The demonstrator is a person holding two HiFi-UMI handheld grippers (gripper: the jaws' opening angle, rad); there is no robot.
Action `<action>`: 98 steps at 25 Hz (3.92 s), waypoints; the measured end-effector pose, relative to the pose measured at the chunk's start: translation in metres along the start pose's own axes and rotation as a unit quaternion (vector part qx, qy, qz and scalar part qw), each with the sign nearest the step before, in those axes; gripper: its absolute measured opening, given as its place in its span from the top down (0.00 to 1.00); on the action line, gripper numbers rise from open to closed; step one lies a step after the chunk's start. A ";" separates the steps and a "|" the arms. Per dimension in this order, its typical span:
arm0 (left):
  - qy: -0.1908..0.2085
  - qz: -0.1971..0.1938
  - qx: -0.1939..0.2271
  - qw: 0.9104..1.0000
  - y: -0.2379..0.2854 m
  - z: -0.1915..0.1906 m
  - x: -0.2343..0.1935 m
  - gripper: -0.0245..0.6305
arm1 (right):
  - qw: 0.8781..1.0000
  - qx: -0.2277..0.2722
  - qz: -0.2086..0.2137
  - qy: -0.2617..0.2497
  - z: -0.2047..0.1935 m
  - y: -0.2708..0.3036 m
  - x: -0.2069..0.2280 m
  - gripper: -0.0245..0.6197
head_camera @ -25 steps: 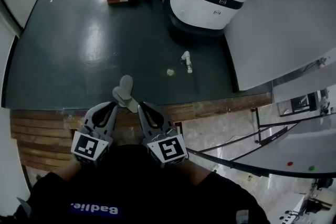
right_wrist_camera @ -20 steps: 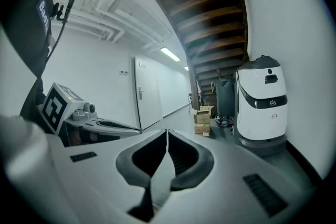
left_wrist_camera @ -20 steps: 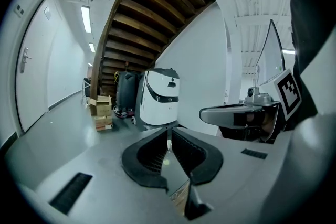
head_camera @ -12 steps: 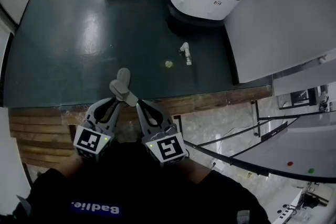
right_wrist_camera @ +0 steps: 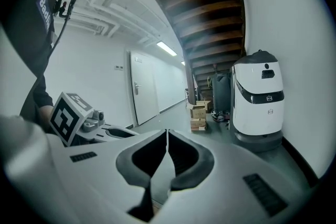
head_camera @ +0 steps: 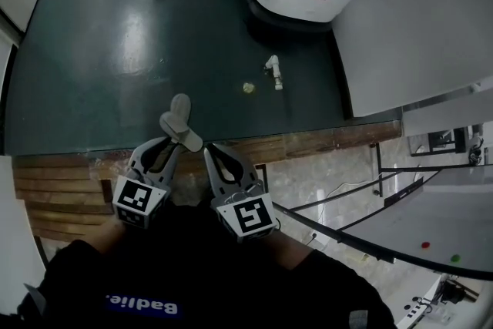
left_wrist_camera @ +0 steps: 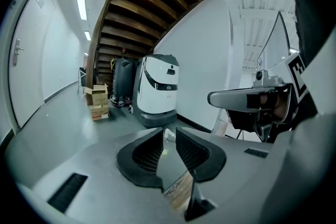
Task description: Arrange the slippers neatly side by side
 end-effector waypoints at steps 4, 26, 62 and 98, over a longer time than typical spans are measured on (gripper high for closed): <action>0.001 0.009 -0.018 1.000 0.010 -0.008 -0.010 0.88 | 1.000 -0.005 0.003 0.001 -0.003 0.006 0.003 0.96; -0.005 0.033 -0.140 0.990 0.073 -0.112 -0.057 0.78 | 0.999 -0.053 0.001 -0.005 -0.042 0.026 0.017 0.96; -0.060 0.065 -0.250 0.964 0.166 -0.289 -0.129 0.67 | 0.995 -0.085 -0.056 0.004 -0.139 0.110 0.050 0.96; -0.356 0.198 -0.271 0.872 0.275 -0.513 -0.226 0.55 | 0.990 -0.130 -0.055 0.006 -0.293 0.209 0.095 0.96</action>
Point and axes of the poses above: the fingertips, and each gripper's own axes: y forward along the fingers, x to its right, z out of its top, the point moved 1 cm from there along -y, backward along the fingers, and after that the axes turned 3 degrees about -y, right-handed, at the moved point
